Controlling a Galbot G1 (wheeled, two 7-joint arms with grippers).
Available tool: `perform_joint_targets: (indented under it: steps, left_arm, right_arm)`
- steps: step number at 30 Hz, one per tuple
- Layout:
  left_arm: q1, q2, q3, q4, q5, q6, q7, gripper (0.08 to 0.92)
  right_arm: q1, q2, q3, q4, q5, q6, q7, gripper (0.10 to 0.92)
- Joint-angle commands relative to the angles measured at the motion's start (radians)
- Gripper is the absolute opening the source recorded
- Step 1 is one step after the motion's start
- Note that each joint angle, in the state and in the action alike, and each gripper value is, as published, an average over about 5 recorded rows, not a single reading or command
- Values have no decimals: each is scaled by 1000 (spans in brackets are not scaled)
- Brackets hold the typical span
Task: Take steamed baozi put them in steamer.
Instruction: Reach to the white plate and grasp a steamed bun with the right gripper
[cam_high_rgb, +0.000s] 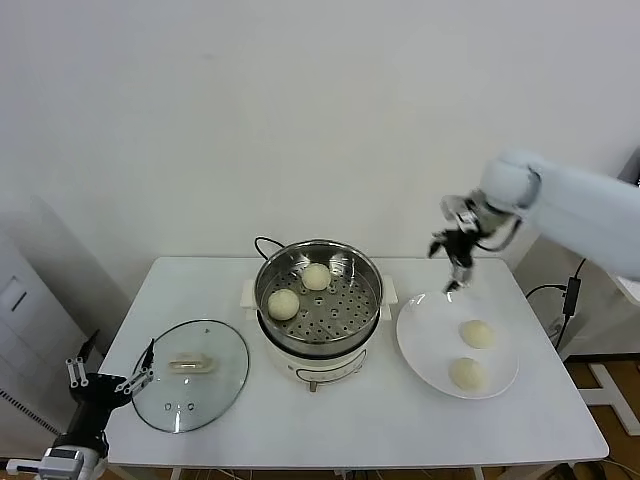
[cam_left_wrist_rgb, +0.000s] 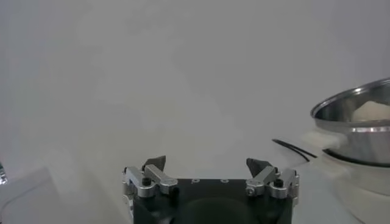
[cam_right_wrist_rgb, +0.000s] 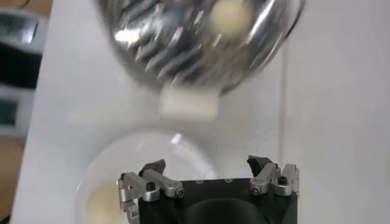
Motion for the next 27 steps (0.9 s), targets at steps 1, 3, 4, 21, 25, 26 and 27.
perform_joint_targets:
  steps: [1, 3, 4, 21, 25, 26, 27]
  left_arm:
    - [7, -4, 3, -3, 12, 3, -1, 823]
    - [9, -5, 2, -4, 15, 3, -1, 823]
    - [10, -6, 2, -4, 16, 3, -1, 823]
    - [16, -13, 6, -1, 32, 3, -1, 823]
    - [16, -14, 9, -3, 35, 3, -1, 823]
    - [16, -14, 9, -2, 35, 3, -1, 823]
    - [16, -13, 8, -2, 35, 3, -1, 823]
  right_arm:
    - [-351, -160, 198, 59, -208, 68, -39, 823]
    - [-386, -150, 218, 55, -223, 67, -36, 823]
    - [-397, -144, 223, 54, -230, 68, -35, 823]
    - [-507, -61, 332, -52, -290, 101, 9, 823]
    - [-520, -38, 339, -60, -293, 99, 17, 821]
    - [-522, -33, 339, -61, -296, 98, 19, 818]
    - [-524, -29, 339, -62, -299, 98, 21, 810]
